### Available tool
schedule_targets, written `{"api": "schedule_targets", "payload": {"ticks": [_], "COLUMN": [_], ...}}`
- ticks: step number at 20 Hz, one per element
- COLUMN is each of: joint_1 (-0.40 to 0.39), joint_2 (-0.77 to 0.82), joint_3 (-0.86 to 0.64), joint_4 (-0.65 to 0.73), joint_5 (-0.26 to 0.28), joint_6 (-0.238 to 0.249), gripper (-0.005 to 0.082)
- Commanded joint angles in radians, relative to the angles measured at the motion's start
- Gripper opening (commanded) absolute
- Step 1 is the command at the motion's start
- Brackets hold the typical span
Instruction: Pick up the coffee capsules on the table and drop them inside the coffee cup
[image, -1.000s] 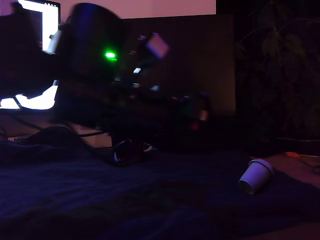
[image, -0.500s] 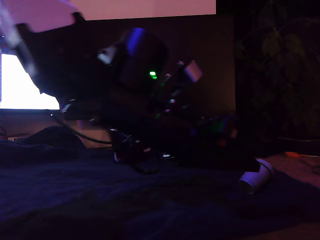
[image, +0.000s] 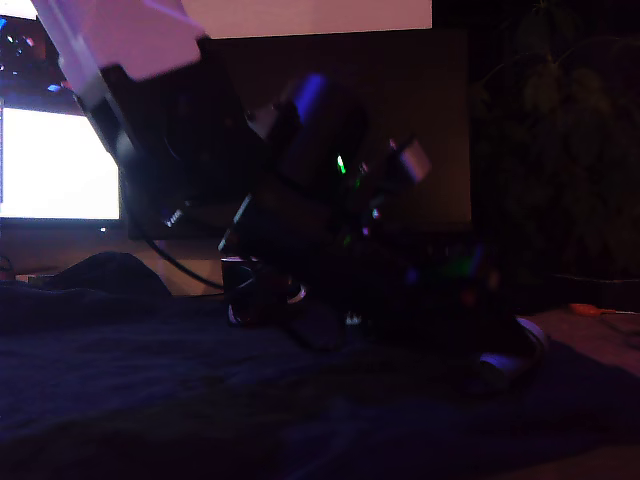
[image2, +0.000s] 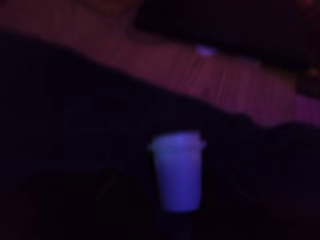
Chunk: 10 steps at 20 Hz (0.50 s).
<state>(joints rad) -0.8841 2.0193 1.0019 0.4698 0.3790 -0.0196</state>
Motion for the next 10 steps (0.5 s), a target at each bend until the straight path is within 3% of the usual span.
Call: {"api": "schedule_targets", "payload": {"ticks": [1,5,10], "joint_1": [-0.009,-0.011,-0.016], "joint_2": [0.031,0.066,0.068], "joint_3": [0.018,0.039,0.039], "joint_4": [0.000,-0.010,-0.020], "joint_5": [0.005,0.005,0.001], "joint_6": [0.002,0.001,0.001], "gripper": [0.0566,0.0557,0.0370]}}
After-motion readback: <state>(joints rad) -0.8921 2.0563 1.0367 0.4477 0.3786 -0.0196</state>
